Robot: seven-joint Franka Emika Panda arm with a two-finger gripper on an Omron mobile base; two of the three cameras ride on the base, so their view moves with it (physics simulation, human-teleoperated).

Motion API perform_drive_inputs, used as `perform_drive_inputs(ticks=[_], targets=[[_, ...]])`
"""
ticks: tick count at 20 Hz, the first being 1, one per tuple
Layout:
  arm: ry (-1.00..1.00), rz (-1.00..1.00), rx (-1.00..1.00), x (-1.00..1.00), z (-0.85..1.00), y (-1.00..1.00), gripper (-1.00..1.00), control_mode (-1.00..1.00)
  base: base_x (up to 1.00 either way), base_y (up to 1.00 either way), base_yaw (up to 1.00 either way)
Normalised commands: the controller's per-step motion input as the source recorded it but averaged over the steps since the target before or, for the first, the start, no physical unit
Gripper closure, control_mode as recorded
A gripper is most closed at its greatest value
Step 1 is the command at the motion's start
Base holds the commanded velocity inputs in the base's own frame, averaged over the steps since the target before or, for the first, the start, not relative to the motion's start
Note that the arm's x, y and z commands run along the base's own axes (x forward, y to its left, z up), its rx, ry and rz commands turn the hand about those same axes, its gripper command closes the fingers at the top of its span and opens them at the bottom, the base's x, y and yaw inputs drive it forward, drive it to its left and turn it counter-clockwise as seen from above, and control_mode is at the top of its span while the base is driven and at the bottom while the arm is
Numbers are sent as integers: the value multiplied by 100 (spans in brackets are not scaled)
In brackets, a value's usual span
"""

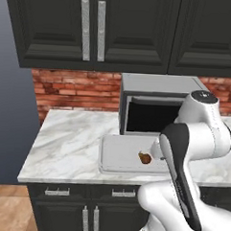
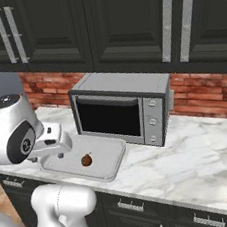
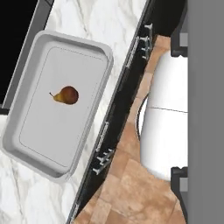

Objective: Pick the apple and pear from the fridge and place them inside the tupperware on the counter.

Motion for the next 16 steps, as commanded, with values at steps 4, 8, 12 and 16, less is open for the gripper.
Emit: perform_drive_inputs(ticks=[4,8,12,16], targets=[[-24,-14,0,-63,-1,0,-100,-100,0,0,0],[0,0,0,0,0,0,-100,100,-40,15,-1],[0,0,0,0,0,0,-100,100,-78,9,-11],[0,0,0,0,0,0,-100,100,-100,0,-49]])
